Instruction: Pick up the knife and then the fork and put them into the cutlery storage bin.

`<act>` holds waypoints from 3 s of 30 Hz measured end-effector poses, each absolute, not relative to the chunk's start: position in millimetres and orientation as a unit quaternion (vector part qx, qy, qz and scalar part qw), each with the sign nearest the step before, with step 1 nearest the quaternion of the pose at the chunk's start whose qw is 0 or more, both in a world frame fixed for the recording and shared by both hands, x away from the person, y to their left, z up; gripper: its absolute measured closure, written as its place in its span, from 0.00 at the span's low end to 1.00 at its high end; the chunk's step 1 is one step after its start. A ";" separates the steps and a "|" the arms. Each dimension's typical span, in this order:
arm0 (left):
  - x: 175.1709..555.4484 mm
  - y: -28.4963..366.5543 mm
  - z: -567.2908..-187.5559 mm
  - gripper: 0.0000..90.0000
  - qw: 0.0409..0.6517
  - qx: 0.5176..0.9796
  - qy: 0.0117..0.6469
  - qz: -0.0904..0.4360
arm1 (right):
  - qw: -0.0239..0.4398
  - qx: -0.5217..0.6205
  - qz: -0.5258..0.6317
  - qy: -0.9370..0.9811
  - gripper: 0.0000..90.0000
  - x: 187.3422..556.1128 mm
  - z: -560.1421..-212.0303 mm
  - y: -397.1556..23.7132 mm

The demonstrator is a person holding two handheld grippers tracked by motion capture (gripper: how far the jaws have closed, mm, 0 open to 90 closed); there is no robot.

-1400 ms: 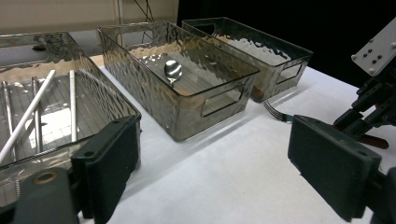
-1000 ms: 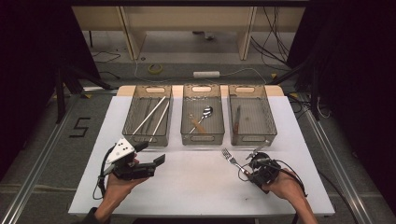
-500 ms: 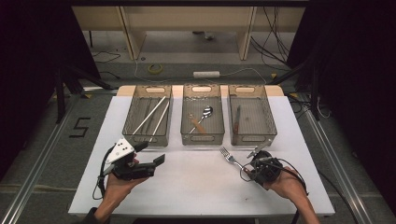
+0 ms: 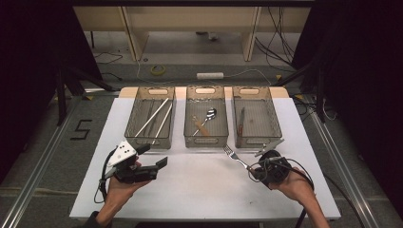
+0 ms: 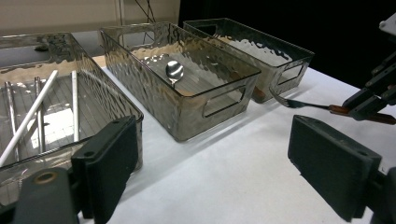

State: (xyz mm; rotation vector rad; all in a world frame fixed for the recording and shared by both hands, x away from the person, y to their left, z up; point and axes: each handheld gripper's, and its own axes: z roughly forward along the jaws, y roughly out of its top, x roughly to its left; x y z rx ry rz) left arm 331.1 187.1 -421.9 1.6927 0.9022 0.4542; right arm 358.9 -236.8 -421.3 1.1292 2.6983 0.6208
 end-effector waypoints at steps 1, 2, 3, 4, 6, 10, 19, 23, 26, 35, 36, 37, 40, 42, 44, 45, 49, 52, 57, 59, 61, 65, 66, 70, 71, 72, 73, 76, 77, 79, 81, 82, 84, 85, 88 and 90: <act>331.1 187.3 -421.8 0.18 0.552 0.716 0.382 0.192 | 0.073 0.376 0.212 0.899 0.86 359.0 -419.4 -237.2; 331.1 187.5 -421.9 0.18 0.553 0.715 0.382 0.192 | 0.076 0.376 0.215 0.898 0.86 359.2 -417.6 -237.5; 331.2 187.6 -421.9 0.18 0.553 0.715 0.383 0.192 | 0.076 0.375 0.220 0.897 0.86 359.5 -415.9 -237.8; 331.2 187.6 -421.9 0.18 0.553 0.715 0.383 0.192 | 0.076 0.375 0.224 0.896 0.86 359.7 -414.1 -237.9; 331.2 187.6 -421.8 0.18 0.553 0.714 0.384 0.192 | 0.075 0.374 0.232 0.895 0.86 360.1 -410.7 -238.0; 331.1 187.4 -421.7 0.18 0.553 0.714 0.383 0.193 | 0.074 0.371 0.246 0.893 0.86 361.8 -403.9 -237.8; 332.0 189.1 -422.2 0.18 0.558 0.710 0.386 0.189 | 0.087 0.378 0.281 0.878 0.86 379.9 -381.8 -241.7; 332.6 189.4 -422.4 0.17 0.559 0.709 0.387 0.187 | 0.091 0.387 0.292 0.870 0.86 395.4 -373.1 -240.5; 332.3 190.0 -422.2 0.17 0.559 0.708 0.388 0.188 | 0.088 0.393 0.297 0.866 0.86 407.8 -368.3 -238.7; 331.9 189.8 -422.1 0.17 0.559 0.708 0.387 0.189 | 0.101 0.410 0.310 0.852 0.86 436.7 -352.0 -236.1; 331.7 189.6 -422.0 0.17 0.560 0.708 0.388 0.188 | 0.103 0.413 0.314 0.849 0.86 441.8 -350.0 -236.2; 331.6 189.6 -422.0 0.17 0.560 0.708 0.388 0.188 | 0.103 0.417 0.315 0.846 0.86 445.8 -348.4 -236.0; 331.9 189.9 -422.2 0.17 0.559 0.708 0.387 0.188 | 0.106 0.427 0.316 0.840 0.86 457.5 -346.0 -235.1; 331.8 190.0 -422.2 0.17 0.560 0.708 0.388 0.188 | 0.107 0.434 0.312 0.838 0.86 464.8 -345.4 -234.6; 331.8 190.1 -422.1 0.17 0.560 0.708 0.387 0.188 | 0.107 0.438 0.311 0.837 0.86 471.0 -345.5 -234.1; 331.7 190.1 -422.1 0.17 0.560 0.708 0.387 0.188 | 0.108 0.442 0.309 0.835 0.86 475.0 -345.4 -233.4; 331.9 190.2 -422.3 0.17 0.560 0.708 0.387 0.188 | 0.108 0.455 0.304 0.830 0.86 486.7 -345.0 -231.3; 331.8 190.7 -422.2 0.17 0.561 0.707 0.388 0.188 | 0.113 0.467 0.298 0.825 0.86 495.3 -346.4 -230.6; 331.7 190.6 -422.2 0.17 0.561 0.708 0.386 0.188 | 0.117 0.495 0.292 0.810 0.86 507.8 -352.8 -234.6; 331.8 190.5 -422.2 0.17 0.560 0.708 0.386 0.188 | 0.121 0.504 0.285 0.807 0.86 512.2 -356.2 -236.2; 331.7 190.7 -422.1 0.17 0.561 0.708 0.386 0.188 | 0.121 0.514 0.275 0.804 0.86 516.3 -359.7 -237.9; 331.8 191.0 -422.4 0.17 0.561 0.708 0.387 0.188 | 0.127 0.522 0.268 0.799 0.86 521.5 -363.2 -240.2; 331.8 190.8 -422.4 0.17 0.561 0.708 0.386 0.188 | 0.132 0.524 0.265 0.799 0.86 522.4 -363.5 -240.2; 331.7 190.3 -422.1 0.17 0.560 0.708 0.386 0.188 | 0.132 0.534 0.256 0.795 0.86 525.5 -367.0 -239.9; 331.6 190.1 -422.1 0.17 0.560 0.708 0.386 0.188 | 0.132 0.537 0.254 0.793 0.86 526.3 -367.9 -239.5; 331.6 190.0 -422.1 0.17 0.560 0.708 0.386 0.188 | 0.132 0.537 0.253 0.794 0.86 527.0 -368.5 -239.3; 331.6 189.9 -422.1 0.17 0.560 0.708 0.386 0.188 | 0.132 0.537 0.254 0.793 0.86 527.7 -369.1 -238.7; 331.7 189.8 -422.1 0.18 0.560 0.709 0.386 0.188 | 0.132 0.541 0.251 0.791 0.86 529.5 -370.9 -236.1; 331.8 189.8 -422.1 0.17 0.560 0.709 0.386 0.188 | 0.132 0.544 0.249 0.790 0.86 530.1 -371.8 -234.9; 331.5 190.0 -422.0 0.17 0.560 0.709 0.386 0.188 | 0.133 0.549 0.244 0.789 0.86 531.0 -373.9 -233.1; 331.3 190.4 -422.2 0.17 0.561 0.708 0.385 0.188 | 0.135 0.552 0.240 0.787 0.86 532.2 -377.2 -233.6; 331.3 190.6 -422.3 0.18 0.561 0.709 0.385 0.188 | 0.132 0.556 0.238 0.785 0.86 532.6 -378.6 -234.1; 331.4 191.3 -422.4 0.17 0.560 0.709 0.386 0.188 | 0.133 0.561 0.234 0.783 0.86 533.1 -381.2 -234.3; 331.4 191.5 -422.4 0.18 0.561 0.708 0.386 0.188 | 0.133 0.561 0.233 0.783 0.86 533.4 -382.7 -234.3; 331.3 191.6 -422.4 0.17 0.560 0.708 0.386 0.188 | 0.133 0.567 0.228 0.781 0.86 534.5 -386.5 -233.0; 331.2 191.3 -422.3 0.17 0.560 0.708 0.386 0.188 | 0.132 0.568 0.226 0.780 0.86 535.2 -389.2 -232.0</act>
